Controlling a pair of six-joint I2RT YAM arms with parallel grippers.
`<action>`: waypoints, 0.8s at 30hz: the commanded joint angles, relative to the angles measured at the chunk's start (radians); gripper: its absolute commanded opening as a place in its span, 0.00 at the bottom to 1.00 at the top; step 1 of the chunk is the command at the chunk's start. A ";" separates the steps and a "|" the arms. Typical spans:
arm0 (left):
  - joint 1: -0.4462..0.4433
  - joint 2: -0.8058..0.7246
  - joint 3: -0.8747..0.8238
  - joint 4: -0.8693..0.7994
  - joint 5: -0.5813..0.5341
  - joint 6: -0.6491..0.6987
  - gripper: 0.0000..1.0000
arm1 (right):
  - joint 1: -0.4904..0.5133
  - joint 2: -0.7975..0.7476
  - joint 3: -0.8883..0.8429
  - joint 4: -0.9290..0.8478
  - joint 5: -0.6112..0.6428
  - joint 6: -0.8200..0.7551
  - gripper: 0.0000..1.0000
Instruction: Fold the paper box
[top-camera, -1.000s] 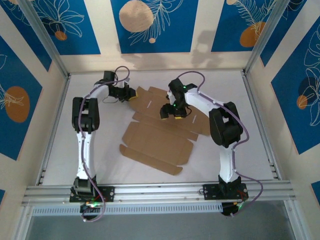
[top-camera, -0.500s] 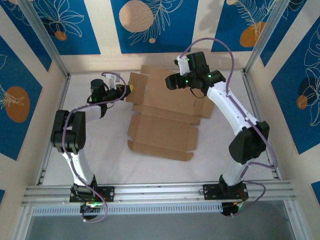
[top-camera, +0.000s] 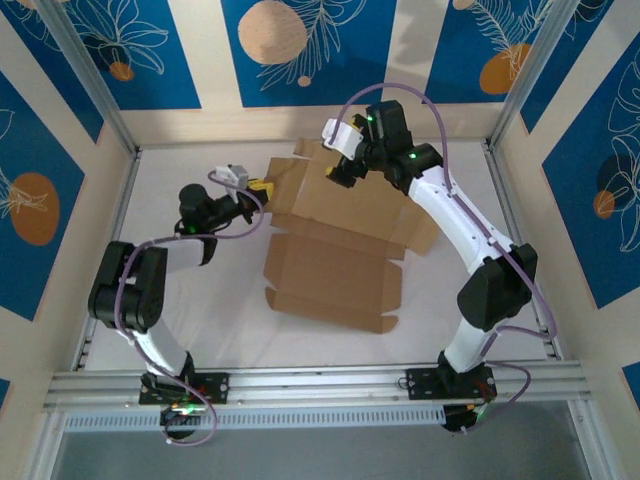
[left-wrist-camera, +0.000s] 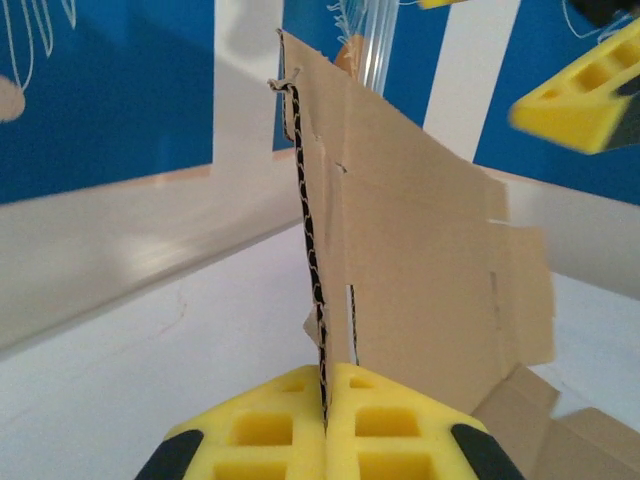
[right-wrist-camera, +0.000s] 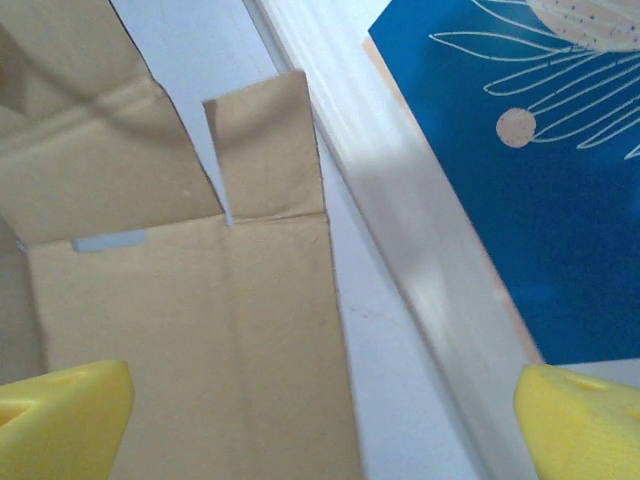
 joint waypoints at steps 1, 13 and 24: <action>-0.002 -0.049 -0.015 0.026 -0.022 0.101 0.00 | -0.021 0.020 -0.029 0.041 0.031 -0.183 0.98; -0.002 -0.074 -0.054 0.053 -0.103 0.112 0.00 | -0.018 0.035 -0.094 0.071 0.048 -0.213 0.55; -0.002 -0.110 -0.077 0.055 -0.138 0.112 0.00 | -0.011 -0.045 -0.152 -0.001 -0.107 -0.211 0.43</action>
